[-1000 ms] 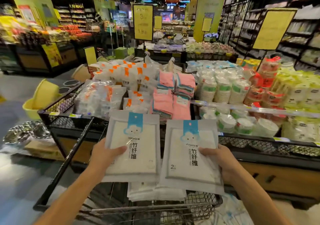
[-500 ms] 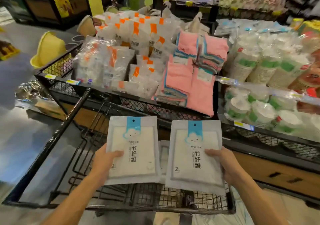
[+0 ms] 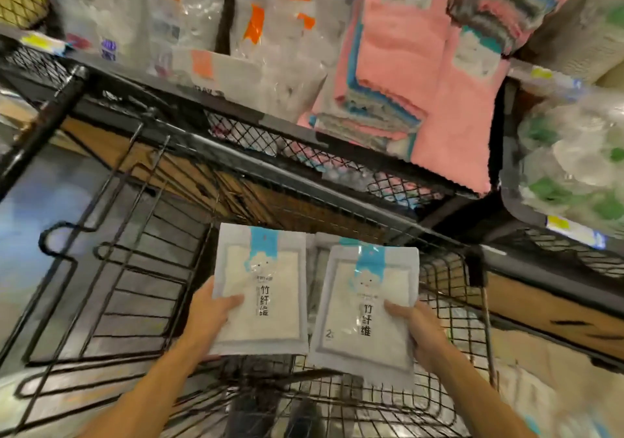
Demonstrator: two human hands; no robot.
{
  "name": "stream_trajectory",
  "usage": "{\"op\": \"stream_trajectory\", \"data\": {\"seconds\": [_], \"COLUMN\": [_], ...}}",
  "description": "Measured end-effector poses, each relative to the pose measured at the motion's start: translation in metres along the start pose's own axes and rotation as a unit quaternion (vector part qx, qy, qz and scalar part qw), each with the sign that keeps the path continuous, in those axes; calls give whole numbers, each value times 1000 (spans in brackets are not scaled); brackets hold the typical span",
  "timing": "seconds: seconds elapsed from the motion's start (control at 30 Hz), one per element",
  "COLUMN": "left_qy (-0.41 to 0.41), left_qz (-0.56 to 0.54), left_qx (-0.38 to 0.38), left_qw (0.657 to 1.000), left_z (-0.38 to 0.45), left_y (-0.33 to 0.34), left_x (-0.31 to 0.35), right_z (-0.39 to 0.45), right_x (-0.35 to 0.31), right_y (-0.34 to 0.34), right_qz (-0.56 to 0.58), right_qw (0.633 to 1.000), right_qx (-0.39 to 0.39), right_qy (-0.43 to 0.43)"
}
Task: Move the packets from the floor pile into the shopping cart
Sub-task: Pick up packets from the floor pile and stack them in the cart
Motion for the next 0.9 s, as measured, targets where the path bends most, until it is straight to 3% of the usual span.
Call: {"op": "stream_trajectory", "data": {"seconds": [0.23,0.43,0.63,0.73,0.83,0.9], "left_qy": [-24,6,51,131,229,267], "left_qz": [41,186,320,419,566,610], "left_qx": [-18,-5,23,24,30,19], "left_qw": [999,983,946,898,791,746], "left_z": [81,108,112,108,98,90], "left_y": [22,26,41,57,77,87], "left_x": [-47,-57,-60,-49,-29,-18], "right_z": [84,118,123,118,114,106], "right_x": [31,32,31,28,9,-11], "right_y": [25,27,22,22,31,40], "right_qz": [-40,-126,-347,-368,-458,-536], "right_qw": [997,986,913,893,843,797], "right_qx": [30,100,212,258,275,266], "right_qy": [59,51,28,-14,-62,-86]}}
Point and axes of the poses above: each hand's wrist, its own z-axis towards the middle knuckle, its own y-axis out of the palm, x = y × z, the point moved 10 cm from there along z, towards the middle knuckle, and after that the axes turned 12 degrees about -z, right-handed, at the moved point
